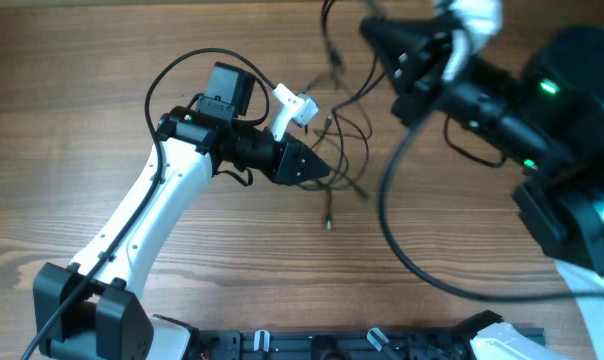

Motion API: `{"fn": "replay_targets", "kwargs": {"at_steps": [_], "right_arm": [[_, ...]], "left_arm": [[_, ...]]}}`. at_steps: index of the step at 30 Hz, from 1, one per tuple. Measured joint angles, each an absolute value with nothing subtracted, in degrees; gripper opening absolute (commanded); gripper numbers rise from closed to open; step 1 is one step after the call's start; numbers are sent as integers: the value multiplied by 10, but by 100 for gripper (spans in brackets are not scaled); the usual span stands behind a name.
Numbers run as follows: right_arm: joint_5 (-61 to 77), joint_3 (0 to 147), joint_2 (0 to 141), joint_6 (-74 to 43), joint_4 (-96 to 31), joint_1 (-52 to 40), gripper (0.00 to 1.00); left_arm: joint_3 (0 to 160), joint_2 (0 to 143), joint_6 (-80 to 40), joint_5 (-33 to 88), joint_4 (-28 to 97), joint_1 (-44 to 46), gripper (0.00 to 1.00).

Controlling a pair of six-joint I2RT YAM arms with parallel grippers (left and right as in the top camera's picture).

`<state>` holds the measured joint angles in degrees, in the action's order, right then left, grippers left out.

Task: Untangle cables

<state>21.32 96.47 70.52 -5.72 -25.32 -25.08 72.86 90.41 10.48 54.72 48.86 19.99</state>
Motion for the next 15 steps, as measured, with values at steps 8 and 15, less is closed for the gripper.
{"fn": "replay_targets", "kwargs": {"at_steps": [8, 15], "right_arm": [[175, 987, 659, -120, -347, -251, 100], [13, 980, 750, -133, -670, -251, 100]], "left_arm": [[729, 904, 105, 545, 491, 200, 27], [729, 904, 105, 544, 491, 200, 27]]}}
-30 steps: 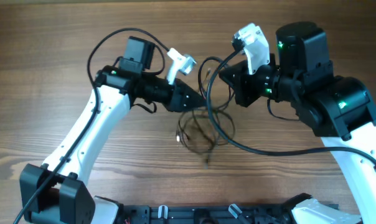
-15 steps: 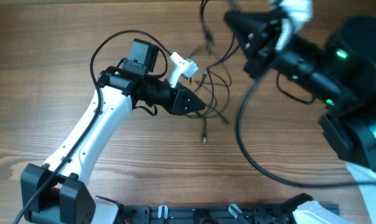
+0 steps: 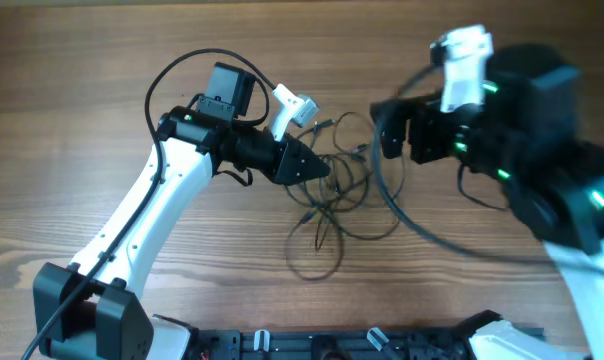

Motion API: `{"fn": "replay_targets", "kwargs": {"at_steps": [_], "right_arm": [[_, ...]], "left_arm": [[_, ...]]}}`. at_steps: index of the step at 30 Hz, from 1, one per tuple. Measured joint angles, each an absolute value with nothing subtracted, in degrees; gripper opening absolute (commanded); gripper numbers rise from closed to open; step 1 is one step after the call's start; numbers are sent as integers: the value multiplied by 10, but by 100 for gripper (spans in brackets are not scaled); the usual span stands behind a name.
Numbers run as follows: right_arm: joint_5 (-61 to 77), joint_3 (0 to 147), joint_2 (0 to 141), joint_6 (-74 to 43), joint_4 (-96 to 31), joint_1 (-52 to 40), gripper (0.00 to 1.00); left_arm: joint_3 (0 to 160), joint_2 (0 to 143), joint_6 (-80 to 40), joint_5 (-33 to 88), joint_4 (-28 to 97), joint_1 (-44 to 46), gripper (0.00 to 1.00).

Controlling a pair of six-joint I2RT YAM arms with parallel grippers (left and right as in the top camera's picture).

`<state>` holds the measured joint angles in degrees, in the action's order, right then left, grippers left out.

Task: Untangle cables

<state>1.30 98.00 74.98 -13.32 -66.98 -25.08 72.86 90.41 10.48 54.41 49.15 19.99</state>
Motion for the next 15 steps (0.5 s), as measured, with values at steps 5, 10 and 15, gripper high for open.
{"fn": "replay_targets", "kwargs": {"at_steps": [5, 10, 15], "right_arm": [[-36, 977, 846, -152, -781, -251, 100], [-48, 975, 939, -190, -822, -251, 100], [-6, 942, 972, -126, -783, -251, 100]], "left_arm": [[729, 904, 105, 544, 492, 200, 22], [729, 904, 103, 536, 491, 197, 13], [729, 903, 69, 471, 481, 139, 12]]}}
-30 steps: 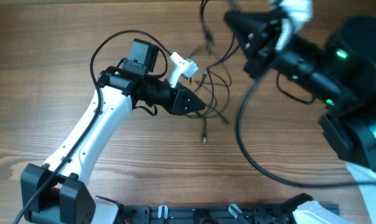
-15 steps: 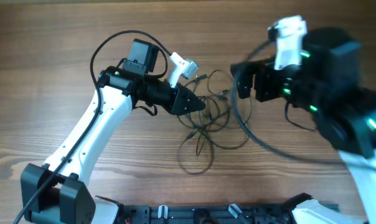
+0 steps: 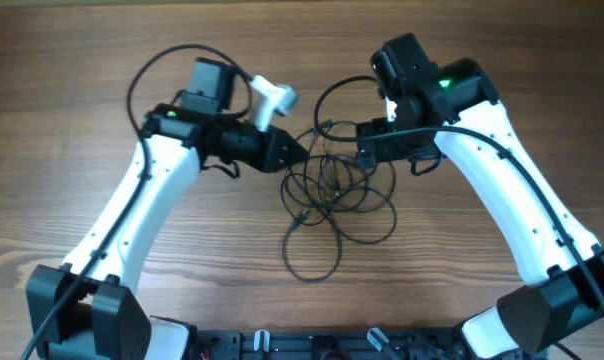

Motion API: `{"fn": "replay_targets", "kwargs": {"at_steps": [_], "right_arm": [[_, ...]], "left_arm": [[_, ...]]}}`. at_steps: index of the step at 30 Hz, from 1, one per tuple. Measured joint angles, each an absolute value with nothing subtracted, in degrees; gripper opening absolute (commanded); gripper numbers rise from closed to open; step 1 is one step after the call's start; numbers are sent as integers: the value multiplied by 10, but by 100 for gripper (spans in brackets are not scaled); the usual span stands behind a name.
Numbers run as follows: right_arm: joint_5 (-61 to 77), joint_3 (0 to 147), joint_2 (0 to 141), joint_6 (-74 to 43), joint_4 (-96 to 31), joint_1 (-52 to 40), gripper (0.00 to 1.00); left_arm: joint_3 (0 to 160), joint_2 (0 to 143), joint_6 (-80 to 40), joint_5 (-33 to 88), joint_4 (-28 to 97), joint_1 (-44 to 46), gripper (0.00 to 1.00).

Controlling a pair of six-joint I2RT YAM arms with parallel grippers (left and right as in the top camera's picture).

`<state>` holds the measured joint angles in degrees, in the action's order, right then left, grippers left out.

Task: Untangle cables

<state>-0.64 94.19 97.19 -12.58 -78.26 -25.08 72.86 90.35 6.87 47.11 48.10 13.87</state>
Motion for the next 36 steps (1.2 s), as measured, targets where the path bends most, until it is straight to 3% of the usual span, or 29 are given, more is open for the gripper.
{"fn": "replay_targets", "kwargs": {"at_steps": [7, 16, 23, 36], "right_arm": [[117, 872, 972, 32, -740, -251, 100], [172, 797, 973, 105, -667, -327, 100], [164, 796, 973, 112, -612, -434, 100], [156, 796, 1063, 71, -529, -447, 100]], "left_arm": [[729, 874, 44, 444, 480, -18, 13], [729, 819, 41, 416, 554, -210, 14], [729, 818, 46, 397, 577, -229, 13], [729, 818, 52, 396, 582, -224, 13]]}}
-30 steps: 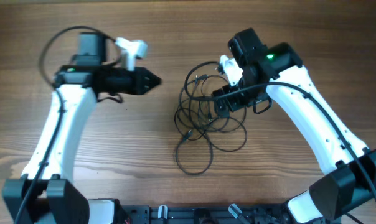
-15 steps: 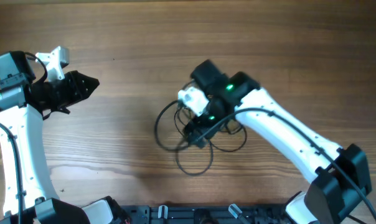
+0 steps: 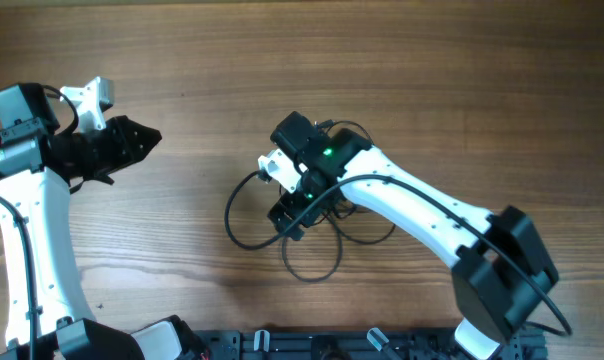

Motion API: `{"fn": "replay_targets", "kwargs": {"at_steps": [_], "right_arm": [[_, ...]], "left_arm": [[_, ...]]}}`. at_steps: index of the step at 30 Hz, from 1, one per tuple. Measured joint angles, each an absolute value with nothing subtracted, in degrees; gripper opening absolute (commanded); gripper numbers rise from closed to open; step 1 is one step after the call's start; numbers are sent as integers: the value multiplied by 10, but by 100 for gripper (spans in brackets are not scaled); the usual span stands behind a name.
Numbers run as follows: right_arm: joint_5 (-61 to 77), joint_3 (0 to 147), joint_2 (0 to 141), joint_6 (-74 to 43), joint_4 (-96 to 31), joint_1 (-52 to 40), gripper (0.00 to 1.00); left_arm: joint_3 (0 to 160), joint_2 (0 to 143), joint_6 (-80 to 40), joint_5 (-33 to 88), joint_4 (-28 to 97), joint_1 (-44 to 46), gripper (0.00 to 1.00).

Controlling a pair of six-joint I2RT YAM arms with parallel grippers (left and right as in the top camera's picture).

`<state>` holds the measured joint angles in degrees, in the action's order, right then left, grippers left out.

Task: Untangle cables

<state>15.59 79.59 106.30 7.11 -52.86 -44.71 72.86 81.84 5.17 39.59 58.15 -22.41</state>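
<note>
A tangle of thin black cables (image 3: 334, 236) lies on the wooden table (image 3: 182, 260) at the centre, with loops spreading left and toward the front. My right gripper (image 3: 289, 218) reaches in from the lower right and points down into the left side of the tangle. It seems shut on a cable there, though its dark fingers blend with the wires. My left gripper (image 3: 150, 136) is far off at the left, pointing right, with no cable reaching it. Its jaws are seen edge-on, so their gap does not show.
A black rail with clips (image 3: 322, 345) runs along the front edge. The right arm's base (image 3: 502, 290) stands at the lower right and the left arm's white link (image 3: 42, 250) runs down the left side. Bare wood lies between the left gripper and the cables.
My left gripper has left the tangle and is now far to the left. My right gripper has moved from the tangle's upper right to its left side, and a cable loop now bulges leftward.
First the left gripper held the cables at the centre while the right gripper was raised high with a long cable hanging. Then the right arm was lower and the cables lay piled. Both grippers then flanked the pile. Now only the right one is at it.
</note>
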Motion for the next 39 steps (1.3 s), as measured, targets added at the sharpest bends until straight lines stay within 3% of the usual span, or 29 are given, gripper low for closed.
{"fn": "replay_targets", "kwargs": {"at_steps": [6, 9, 14, 16, 19, 21, 23, 32, 39], "right_arm": [[156, 795, 1087, 45, -487, -447, 99], [157, 795, 1087, 38, -463, -447, 89], [158, 795, 1091, 27, -431, -447, 89], [159, 795, 1100, 26, -428, -447, 83], [159, 795, 1109, 18, -427, -447, 68], [160, 795, 1110, 14, -427, -447, 41], [161, 795, 1110, 8, -428, -447, 4], [161, 811, 1107, -33, -522, -447, 4], [155, 1033, 1028, -32, -618, -442, 4]], "left_arm": [[729, 818, 56, 395, 588, -221, 13], [729, 818, 58, 395, 590, -221, 13], [729, 818, 59, 395, 590, -221, 13], [729, 818, 60, 395, 590, -221, 13], [729, 818, 60, 395, 590, -221, 13], [729, 818, 60, 395, 590, -221, 13], [729, 818, 60, 395, 593, -221, 13], [729, 818, 60, 395, 597, -221, 13], [729, 818, 60, 394, 598, -221, 15]]}}
